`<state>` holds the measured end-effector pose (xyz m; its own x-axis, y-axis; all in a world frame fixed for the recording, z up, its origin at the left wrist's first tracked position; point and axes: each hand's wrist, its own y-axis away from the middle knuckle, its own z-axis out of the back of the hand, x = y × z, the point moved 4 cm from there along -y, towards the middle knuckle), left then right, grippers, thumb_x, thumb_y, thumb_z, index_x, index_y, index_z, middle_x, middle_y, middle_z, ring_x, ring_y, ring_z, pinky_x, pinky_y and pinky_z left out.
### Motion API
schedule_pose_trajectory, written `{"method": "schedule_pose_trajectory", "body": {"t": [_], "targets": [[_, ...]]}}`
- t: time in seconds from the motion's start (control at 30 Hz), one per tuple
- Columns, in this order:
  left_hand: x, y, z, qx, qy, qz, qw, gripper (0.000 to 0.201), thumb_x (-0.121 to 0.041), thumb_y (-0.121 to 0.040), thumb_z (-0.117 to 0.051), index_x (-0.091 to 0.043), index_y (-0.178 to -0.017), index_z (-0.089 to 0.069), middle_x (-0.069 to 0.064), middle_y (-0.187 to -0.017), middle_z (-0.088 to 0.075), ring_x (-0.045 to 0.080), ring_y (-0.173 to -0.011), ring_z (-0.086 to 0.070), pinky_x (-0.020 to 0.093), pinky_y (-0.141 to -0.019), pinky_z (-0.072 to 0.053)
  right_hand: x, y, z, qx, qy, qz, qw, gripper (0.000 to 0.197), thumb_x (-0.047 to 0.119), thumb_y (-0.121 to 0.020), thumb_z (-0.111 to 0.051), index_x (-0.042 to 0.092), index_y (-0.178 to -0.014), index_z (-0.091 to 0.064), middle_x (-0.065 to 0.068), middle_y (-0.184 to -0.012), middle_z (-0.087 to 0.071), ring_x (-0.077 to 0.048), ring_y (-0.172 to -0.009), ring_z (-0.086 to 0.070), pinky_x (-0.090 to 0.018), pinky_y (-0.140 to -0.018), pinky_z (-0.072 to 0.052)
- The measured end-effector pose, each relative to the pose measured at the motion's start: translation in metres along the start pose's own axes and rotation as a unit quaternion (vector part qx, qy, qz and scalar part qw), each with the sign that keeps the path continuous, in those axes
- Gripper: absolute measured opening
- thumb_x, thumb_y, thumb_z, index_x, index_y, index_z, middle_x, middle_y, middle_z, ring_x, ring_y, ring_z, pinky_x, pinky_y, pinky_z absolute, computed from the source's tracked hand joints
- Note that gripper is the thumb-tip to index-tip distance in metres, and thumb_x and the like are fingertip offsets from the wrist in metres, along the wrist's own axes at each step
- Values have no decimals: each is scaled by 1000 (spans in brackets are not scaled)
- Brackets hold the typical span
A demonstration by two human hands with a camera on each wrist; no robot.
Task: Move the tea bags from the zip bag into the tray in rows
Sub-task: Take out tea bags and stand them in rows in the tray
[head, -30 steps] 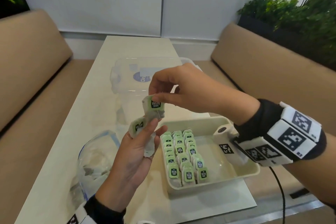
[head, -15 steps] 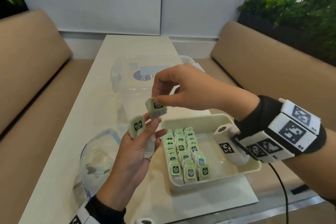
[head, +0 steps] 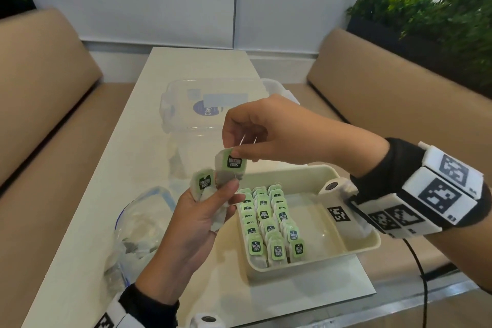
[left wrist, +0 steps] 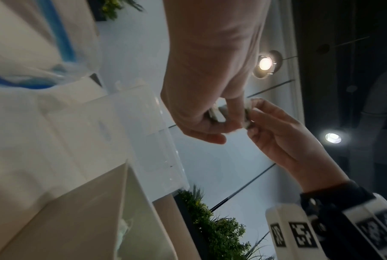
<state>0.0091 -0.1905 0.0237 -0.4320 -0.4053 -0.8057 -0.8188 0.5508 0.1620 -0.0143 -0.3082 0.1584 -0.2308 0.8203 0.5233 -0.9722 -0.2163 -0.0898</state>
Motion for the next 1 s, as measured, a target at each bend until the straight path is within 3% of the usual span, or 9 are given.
{"method": "schedule_pose_trajectory", "body": {"t": [0.1,0.17,0.27,0.33,0.43,0.5,0.63,0.83,1.0], "targets": [[7,-3,18,-16,17,29,999,79,-36,-19,-97,-16,-91,-75,3,-85,-72,14,-65,-69,14,-48,-50,-12,15,1,48,23,-4,999,18,6,-85,-64,23,-89,-58,17,-79,-62,0,-59,-61,-8,-60,-45],[9,-4,33,-37,20,31,999,81,-37,-14,-97,-15,-89,-75,1,-84,-71,13,-65,-69,13,-47,-50,-31,27,-5,104,65,-26,992,21,4,-84,-63,24,-91,-66,29,-75,-60,8,-61,-59,-1,-59,-39],[12,-4,53,-73,34,45,996,40,-25,-48,-87,-16,-85,-75,0,-86,-70,10,-64,-69,11,-47,-49,-70,49,-28,210,132,-89,965,27,5,-85,-60,25,-98,-72,42,-59,-51,20,-62,-51,-1,-58,-35],[13,-3,61,-80,42,54,994,26,-18,-68,-67,-15,-93,-70,-1,-89,-68,7,-64,-68,9,-48,-49,-92,63,-48,277,163,-106,941,31,7,-86,-58,29,-101,-72,41,-71,-58,22,-62,-49,-4,-61,-36],[14,-4,70,-91,40,58,993,25,-16,-71,-62,-16,-94,-69,-3,-86,-68,6,-64,-68,9,-48,-48,-119,76,-73,342,103,-134,924,31,0,-86,-56,19,-104,-72,11,-106,-69,28,-66,-47,-1,-64,-36],[14,-5,74,-99,35,58,993,24,-15,-70,-62,-16,-93,-69,-5,-81,-70,6,-63,-68,8,-47,-47,-132,79,-85,367,39,-155,916,28,-3,-86,-57,14,-104,-72,3,-114,-67,28,-68,-49,1,-65,-35],[17,-5,80,-104,32,59,992,21,-14,-75,-61,-16,-94,-68,-7,-79,-70,6,-64,-68,8,-47,-47,-149,80,-100,409,30,-180,894,30,2,-86,-59,20,-107,-71,8,-122,-63,26,-70,-50,-7,-71,-36],[18,-8,84,-111,26,57,992,14,-14,-84,-57,-16,-94,-67,-8,-75,-69,6,-64,-68,8,-49,-47,-152,75,-109,442,79,-175,876,40,1,-87,-52,25,-115,-67,10,-109,-64,-2,-86,-53,-23,-82,-44],[19,-10,84,-110,42,65,991,14,-15,-86,-57,-15,-96,-68,-5,-80,-70,7,-66,-69,8,-50,-48,-155,74,-115,416,63,-188,887,41,0,-85,-53,23,-114,-68,10,-108,-62,2,-78,-50,-13,-68,-38]]}}
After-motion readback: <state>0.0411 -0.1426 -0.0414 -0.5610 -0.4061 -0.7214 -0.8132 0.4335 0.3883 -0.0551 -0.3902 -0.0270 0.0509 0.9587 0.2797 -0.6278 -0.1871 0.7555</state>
